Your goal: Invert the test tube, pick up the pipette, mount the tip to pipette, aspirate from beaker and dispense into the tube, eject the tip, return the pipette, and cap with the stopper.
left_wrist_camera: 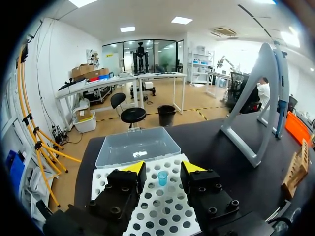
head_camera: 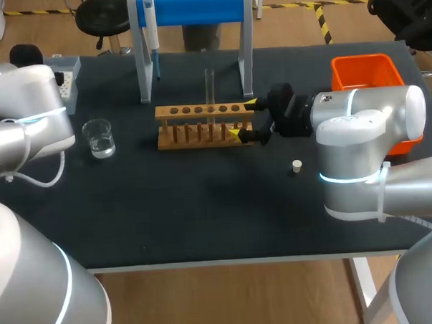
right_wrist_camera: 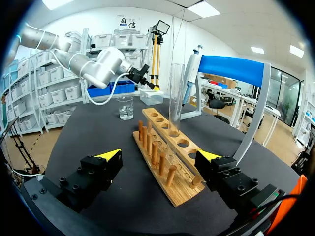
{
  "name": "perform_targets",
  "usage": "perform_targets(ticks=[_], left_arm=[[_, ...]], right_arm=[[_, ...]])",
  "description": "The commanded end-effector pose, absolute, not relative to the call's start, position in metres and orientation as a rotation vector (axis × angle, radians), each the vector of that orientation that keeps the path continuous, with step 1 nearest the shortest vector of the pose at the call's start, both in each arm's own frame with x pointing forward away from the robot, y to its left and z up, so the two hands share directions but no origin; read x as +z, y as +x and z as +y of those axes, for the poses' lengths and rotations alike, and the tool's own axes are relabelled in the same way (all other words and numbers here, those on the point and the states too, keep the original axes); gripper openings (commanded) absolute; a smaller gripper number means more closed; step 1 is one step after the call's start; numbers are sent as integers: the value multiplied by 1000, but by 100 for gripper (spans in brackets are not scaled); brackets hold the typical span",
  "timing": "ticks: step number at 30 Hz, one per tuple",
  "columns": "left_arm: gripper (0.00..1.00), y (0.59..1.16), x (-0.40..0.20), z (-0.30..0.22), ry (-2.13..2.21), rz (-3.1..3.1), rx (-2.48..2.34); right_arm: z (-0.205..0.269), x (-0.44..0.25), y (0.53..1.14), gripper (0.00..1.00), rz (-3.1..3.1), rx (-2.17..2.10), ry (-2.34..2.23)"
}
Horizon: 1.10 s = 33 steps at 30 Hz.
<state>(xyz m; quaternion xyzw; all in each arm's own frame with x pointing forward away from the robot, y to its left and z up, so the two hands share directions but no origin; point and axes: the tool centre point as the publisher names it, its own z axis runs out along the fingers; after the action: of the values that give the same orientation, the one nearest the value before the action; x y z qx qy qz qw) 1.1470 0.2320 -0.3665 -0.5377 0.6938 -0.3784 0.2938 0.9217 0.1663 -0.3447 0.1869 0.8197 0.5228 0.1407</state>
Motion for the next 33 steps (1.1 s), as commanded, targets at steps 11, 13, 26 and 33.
perform_targets(ticks=[11,13,26,33], left_arm=[[37,1148,-369,233,-1435,1849,-1006],[36,1148,-370,233,-1436,1850,-1005],[16,1148,-370,234,-1439,1849,-1001],[23,1148,-370,234,-1440,1850,-994]], right_arm=[[167,-345,922,100,2367,1510,540],[167,-345,922,100,2367,1510,540],[167,-345,922,100,2367,1510,540],[167,-345,922,100,2367,1510,540]])
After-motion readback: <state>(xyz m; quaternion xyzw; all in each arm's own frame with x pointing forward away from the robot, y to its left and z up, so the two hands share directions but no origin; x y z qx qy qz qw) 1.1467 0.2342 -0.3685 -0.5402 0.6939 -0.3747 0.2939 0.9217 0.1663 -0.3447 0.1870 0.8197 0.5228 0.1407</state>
